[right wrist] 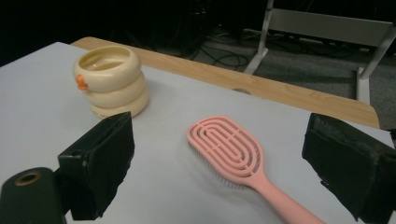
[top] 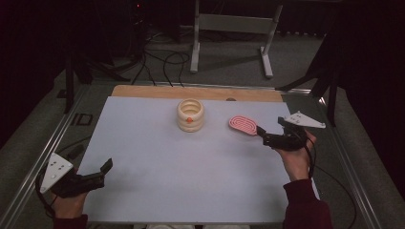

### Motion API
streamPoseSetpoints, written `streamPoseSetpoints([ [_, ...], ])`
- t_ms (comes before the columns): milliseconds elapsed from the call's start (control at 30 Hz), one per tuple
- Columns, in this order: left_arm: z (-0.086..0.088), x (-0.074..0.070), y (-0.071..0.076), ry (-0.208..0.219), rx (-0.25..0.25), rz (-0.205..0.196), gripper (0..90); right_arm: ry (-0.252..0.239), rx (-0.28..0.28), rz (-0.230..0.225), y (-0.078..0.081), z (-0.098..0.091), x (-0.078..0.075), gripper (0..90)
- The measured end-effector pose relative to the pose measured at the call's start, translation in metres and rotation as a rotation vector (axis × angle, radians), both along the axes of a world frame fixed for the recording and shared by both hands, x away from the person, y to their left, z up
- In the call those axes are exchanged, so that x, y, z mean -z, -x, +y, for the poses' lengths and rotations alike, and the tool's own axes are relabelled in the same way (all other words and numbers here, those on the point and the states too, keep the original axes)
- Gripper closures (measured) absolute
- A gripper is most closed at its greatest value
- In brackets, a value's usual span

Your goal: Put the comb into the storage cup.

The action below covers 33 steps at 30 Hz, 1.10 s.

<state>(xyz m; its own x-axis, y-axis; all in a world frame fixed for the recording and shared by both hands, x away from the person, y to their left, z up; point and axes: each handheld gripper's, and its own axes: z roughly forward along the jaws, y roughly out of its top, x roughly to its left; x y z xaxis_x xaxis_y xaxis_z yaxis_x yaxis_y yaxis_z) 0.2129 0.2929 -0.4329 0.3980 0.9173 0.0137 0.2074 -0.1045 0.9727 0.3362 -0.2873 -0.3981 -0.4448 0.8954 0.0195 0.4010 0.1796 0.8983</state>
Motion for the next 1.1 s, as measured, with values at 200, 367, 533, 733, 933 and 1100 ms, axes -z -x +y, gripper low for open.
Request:
streamPoseSetpoints([
  [200, 0.000, -0.001, 0.000, -0.002, 0.002, -0.004, 0.0, -0.008, 0.017, 0.018, -0.012, -0.002, 0.004, 9.2],
  [367, 0.001, 0.000, 0.000, 0.000, -0.001, -0.002, 0.0, -0.007, 0.025, 0.024, -0.021, -0.005, 0.003, 9.2],
  [533, 0.001, -0.001, 0.000, 0.000, -0.004, -0.004, 0.0, -0.011, 0.039, 0.027, -0.032, -0.008, 0.002, 9.3],
  [733, 0.002, -0.001, 0.000, 0.002, -0.007, -0.005, 0.0, -0.009, 0.048, 0.032, -0.041, -0.012, 0.005, 10.2],
  [933, 0.002, 0.000, 0.000, 0.002, -0.007, -0.003, 0.0, -0.014, 0.069, 0.050, -0.053, -0.017, 0.009, 11.1],
  [1100, 0.001, 0.001, -0.001, 0.004, -0.004, 0.000, 0.0, -0.014, 0.081, 0.076, -0.060, -0.019, 0.015, 13.7],
])
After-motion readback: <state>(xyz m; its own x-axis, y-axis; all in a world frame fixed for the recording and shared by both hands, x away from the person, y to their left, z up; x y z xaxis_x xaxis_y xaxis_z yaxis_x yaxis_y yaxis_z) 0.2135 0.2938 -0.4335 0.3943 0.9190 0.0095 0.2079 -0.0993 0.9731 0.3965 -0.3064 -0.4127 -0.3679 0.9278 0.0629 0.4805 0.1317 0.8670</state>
